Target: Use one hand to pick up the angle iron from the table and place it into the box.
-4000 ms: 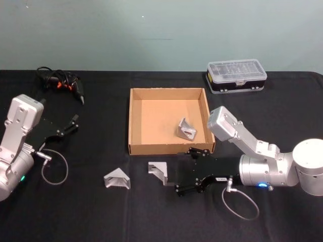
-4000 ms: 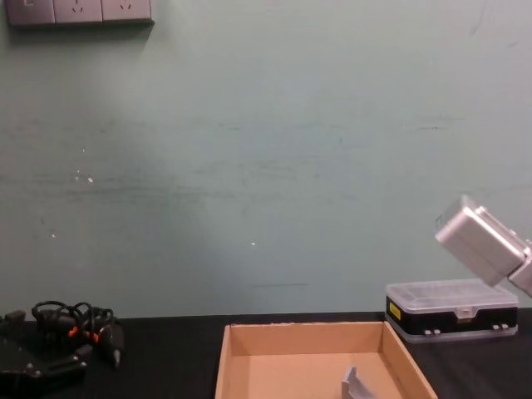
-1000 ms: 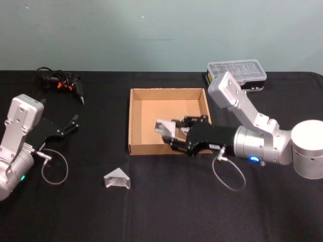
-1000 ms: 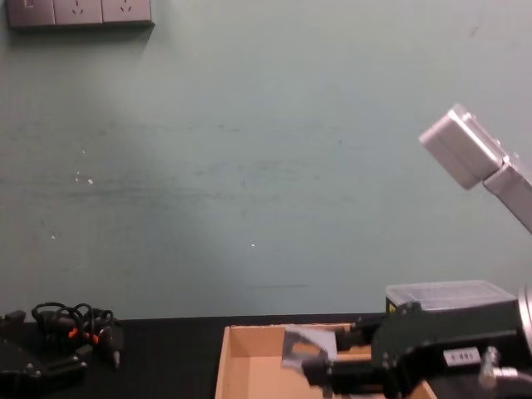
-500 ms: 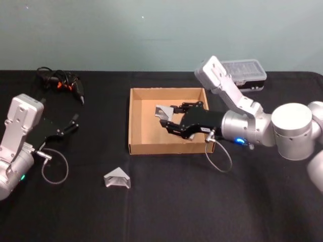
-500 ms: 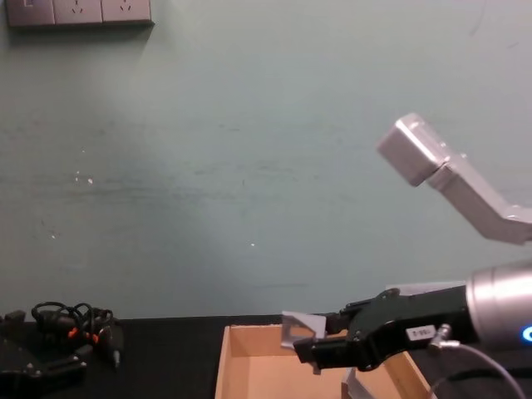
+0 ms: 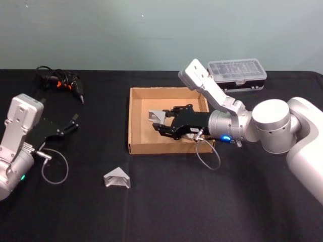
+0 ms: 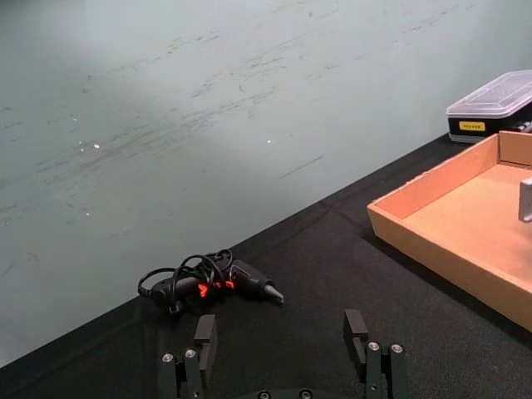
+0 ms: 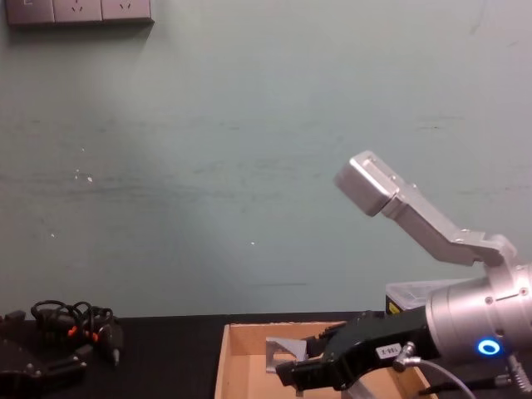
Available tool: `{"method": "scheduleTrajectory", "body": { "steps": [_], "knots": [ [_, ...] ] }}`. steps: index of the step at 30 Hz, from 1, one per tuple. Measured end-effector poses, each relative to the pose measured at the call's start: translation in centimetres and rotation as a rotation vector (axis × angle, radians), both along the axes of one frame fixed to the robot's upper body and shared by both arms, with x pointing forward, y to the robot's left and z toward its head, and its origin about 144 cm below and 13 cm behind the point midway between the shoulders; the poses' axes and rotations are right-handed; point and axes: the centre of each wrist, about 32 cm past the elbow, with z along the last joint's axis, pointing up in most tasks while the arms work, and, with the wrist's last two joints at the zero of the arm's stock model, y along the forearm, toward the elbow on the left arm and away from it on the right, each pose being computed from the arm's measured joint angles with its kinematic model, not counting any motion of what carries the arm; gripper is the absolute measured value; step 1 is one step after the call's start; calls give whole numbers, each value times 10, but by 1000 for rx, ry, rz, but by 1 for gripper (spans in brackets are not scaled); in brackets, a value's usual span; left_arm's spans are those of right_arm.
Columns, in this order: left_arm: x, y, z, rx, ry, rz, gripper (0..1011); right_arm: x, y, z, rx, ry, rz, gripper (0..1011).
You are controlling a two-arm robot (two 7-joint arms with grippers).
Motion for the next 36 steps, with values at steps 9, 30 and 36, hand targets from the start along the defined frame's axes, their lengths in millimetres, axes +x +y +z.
{"method": "scheduleTrajectory", "body": {
  "steps": [9,30,36],
  "knots": [
    [0,0,0,0,0,0,1000,8,5,-7,-21,18,2,504],
    [0,0,0,0,0,0,1000,6,-2,-12,5,-10,-49,874],
    [0,0,0,0,0,0,1000,-2,-9,-10,39,-41,-75,1003]
  ]
}}
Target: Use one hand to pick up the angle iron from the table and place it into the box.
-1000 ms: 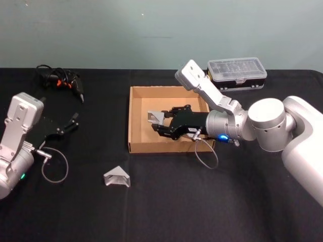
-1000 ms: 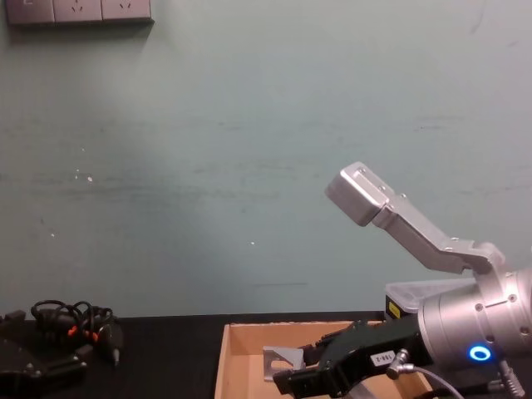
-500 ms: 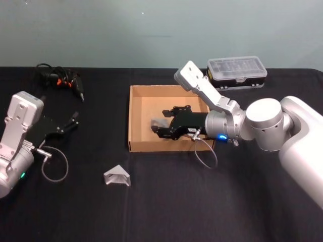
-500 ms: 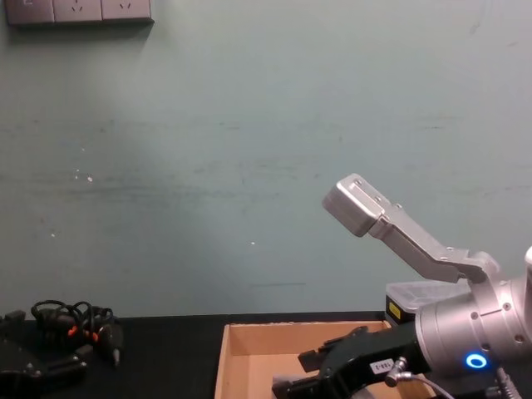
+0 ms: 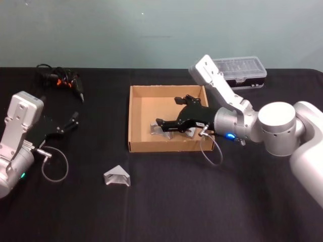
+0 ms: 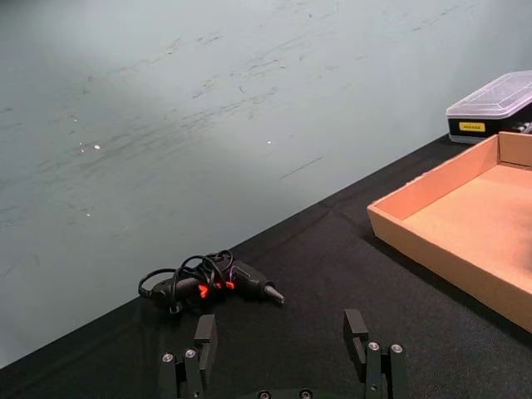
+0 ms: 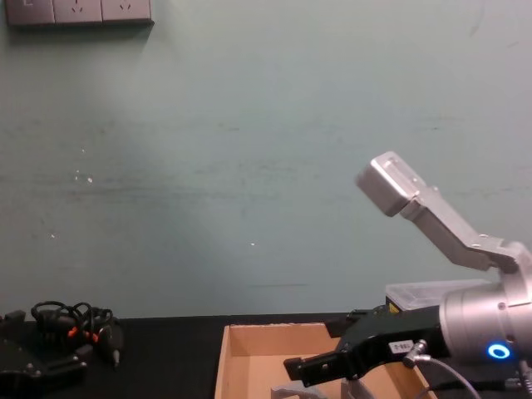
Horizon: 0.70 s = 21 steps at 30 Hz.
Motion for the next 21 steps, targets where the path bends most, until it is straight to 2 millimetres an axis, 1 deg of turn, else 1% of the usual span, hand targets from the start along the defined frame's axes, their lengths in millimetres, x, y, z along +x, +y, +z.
{"method": "scheduleTrajectory", "body": {
  "steps": [2,9,16,21],
  "knots": [
    [0,0,0,0,0,0,1000,-5,-5,-1,20,-19,-19,1000],
    [0,0,0,0,0,0,1000,-13,-16,-3,68,-55,-45,1000],
    [0,0,0,0,0,0,1000,-22,-26,-1,111,-92,-37,1000],
    [0,0,0,0,0,0,1000,-37,-35,4,155,-122,-11,1000]
  ]
}}
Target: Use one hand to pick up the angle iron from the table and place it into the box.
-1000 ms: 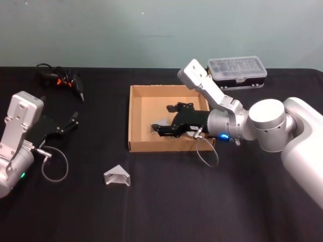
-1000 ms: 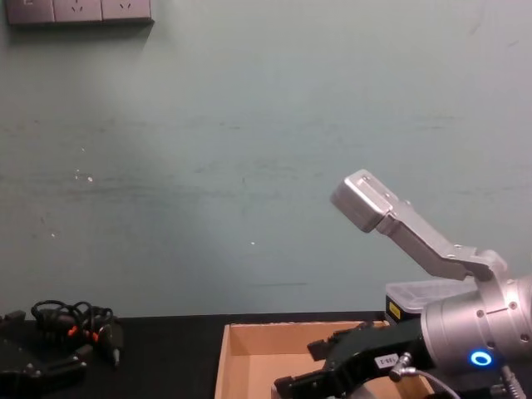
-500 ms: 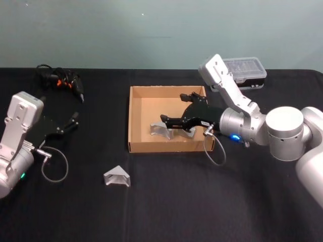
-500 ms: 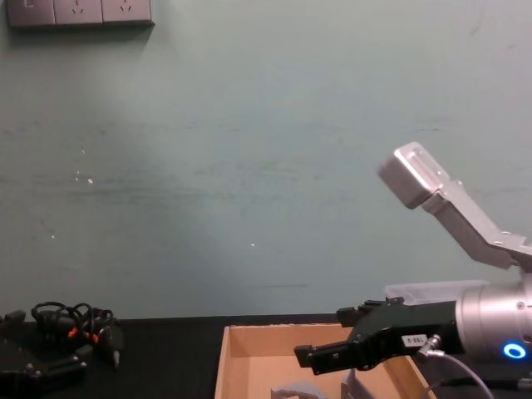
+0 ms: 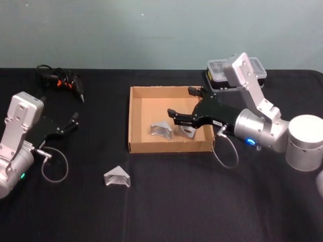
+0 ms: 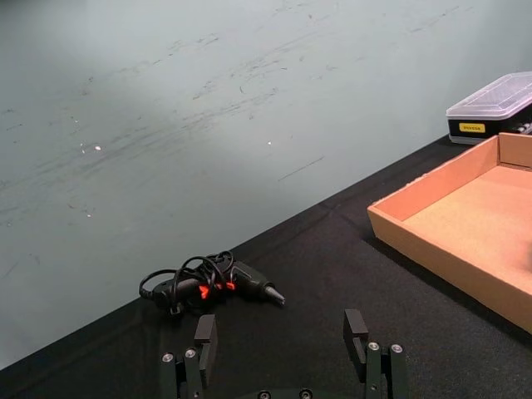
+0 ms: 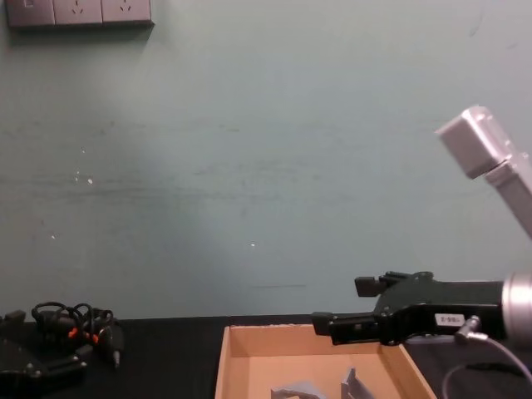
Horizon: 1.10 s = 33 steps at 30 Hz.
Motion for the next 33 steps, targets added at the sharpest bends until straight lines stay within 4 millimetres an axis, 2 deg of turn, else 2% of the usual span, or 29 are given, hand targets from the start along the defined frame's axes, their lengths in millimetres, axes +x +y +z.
{"method": "scheduleTrajectory", "body": {
  "steps": [2,12,21,33],
  "knots": [
    [0,0,0,0,0,0,1000,-3,-1,1,5,-5,5,1000],
    [0,0,0,0,0,0,1000,-41,-11,8,45,-40,54,1000],
    [0,0,0,0,0,0,1000,-70,-14,5,43,-22,79,1000],
    [0,0,0,0,0,0,1000,-86,-8,-3,13,70,151,1000]
  ]
}}
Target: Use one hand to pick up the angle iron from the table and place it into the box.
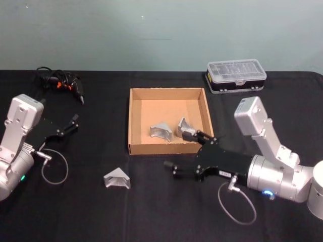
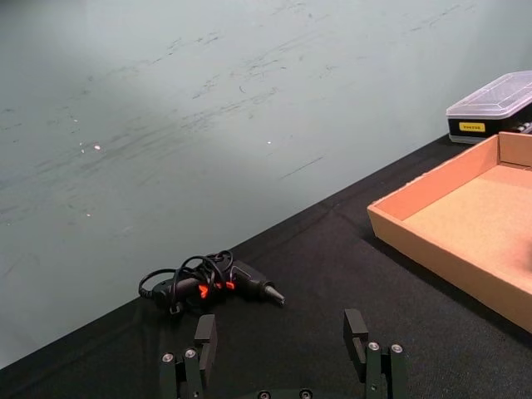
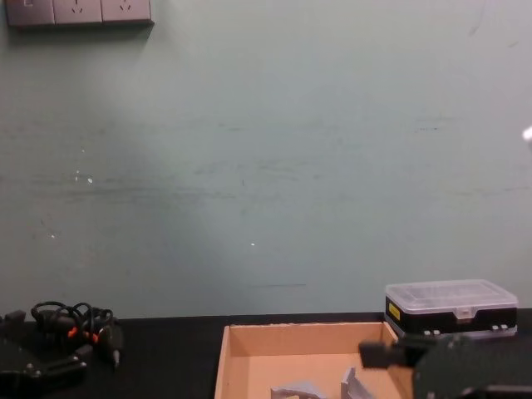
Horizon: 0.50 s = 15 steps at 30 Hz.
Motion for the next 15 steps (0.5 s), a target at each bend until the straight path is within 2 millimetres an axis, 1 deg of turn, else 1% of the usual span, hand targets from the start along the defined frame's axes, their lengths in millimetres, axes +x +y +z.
{"method": "scheduleTrajectory", "body": {
  "steps": [8,15],
  "knots": [
    [0,0,0,0,0,0,1000,-1,18,-9,-65,61,96,1002],
    [0,0,0,0,0,0,1000,2,31,-18,-95,83,120,1000]
  ]
}}
